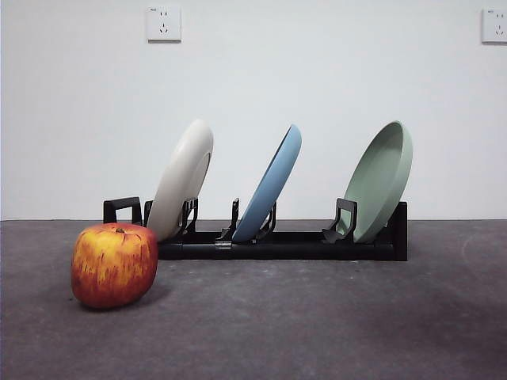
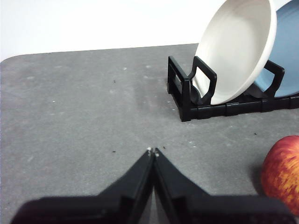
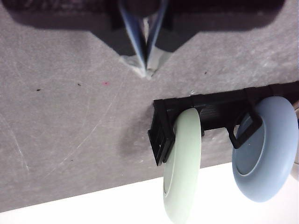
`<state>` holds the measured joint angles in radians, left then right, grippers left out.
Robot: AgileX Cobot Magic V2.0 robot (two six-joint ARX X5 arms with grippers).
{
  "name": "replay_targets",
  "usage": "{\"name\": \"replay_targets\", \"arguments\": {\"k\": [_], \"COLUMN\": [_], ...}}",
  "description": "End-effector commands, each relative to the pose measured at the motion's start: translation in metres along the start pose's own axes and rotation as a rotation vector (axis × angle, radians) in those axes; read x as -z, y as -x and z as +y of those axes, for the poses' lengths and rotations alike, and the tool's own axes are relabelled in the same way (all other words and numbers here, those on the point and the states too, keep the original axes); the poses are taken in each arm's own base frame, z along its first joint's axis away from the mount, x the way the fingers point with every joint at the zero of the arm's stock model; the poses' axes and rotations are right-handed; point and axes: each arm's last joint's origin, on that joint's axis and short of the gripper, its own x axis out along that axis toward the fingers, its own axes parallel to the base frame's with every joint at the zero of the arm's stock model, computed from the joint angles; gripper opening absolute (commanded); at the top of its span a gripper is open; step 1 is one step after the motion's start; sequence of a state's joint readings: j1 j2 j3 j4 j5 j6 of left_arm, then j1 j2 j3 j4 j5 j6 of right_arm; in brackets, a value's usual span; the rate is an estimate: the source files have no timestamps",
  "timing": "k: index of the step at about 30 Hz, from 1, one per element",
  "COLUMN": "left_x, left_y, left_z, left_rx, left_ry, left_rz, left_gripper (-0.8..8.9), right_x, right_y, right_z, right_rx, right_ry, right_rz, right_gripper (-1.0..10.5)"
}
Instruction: Take the yellow plate from the plate rack,put the plate on the table,take the apple from the table,put the apple in the plate
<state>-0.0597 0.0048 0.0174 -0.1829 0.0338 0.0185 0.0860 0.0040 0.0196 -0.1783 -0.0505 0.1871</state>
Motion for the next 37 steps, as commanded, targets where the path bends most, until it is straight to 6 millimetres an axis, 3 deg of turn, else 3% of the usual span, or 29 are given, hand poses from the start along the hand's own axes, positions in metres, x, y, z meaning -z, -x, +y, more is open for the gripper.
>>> {"name": "replay_targets", "arguments": {"k": [1,8,15,26,37], "left_x": [0.003,0.0,-0.025,-0.092,-0.16], "left_y": [-0.001,-0.001,0.007,0.011,-0.035], "left_z": [0.0,0.0,0.0,0.001,-0.005], "left_rx": [0.0,0.0,0.01,0.022,0.334], "left_ry": [0.047,0.144,0.217,0.229,0.247], "left_rz": [0.002,-0.023,-0.088,-0.1,0.102], "left_gripper": [-0.02,-0.07,-0.07,-0.07,-0.05], "right_x": [0.004,0.003,-0.017,-0.096,-0.161], "right_y": [-0.001,-0.001,0.002,0.002,-0.023], "right_z": [-0.001,0.0,0.005,0.022,0.038], "right_rx": [-0.003,0.001,-0.032,-0.099,-0.242], "right_ry": [-0.013,-0.163,-0.209,-0.203,-0.11], "right_rz": [0.013,0.023,0.054,0.066,0.273], "right_gripper": [0.0,-0.1,-0.1,-0.1,0.1]}}
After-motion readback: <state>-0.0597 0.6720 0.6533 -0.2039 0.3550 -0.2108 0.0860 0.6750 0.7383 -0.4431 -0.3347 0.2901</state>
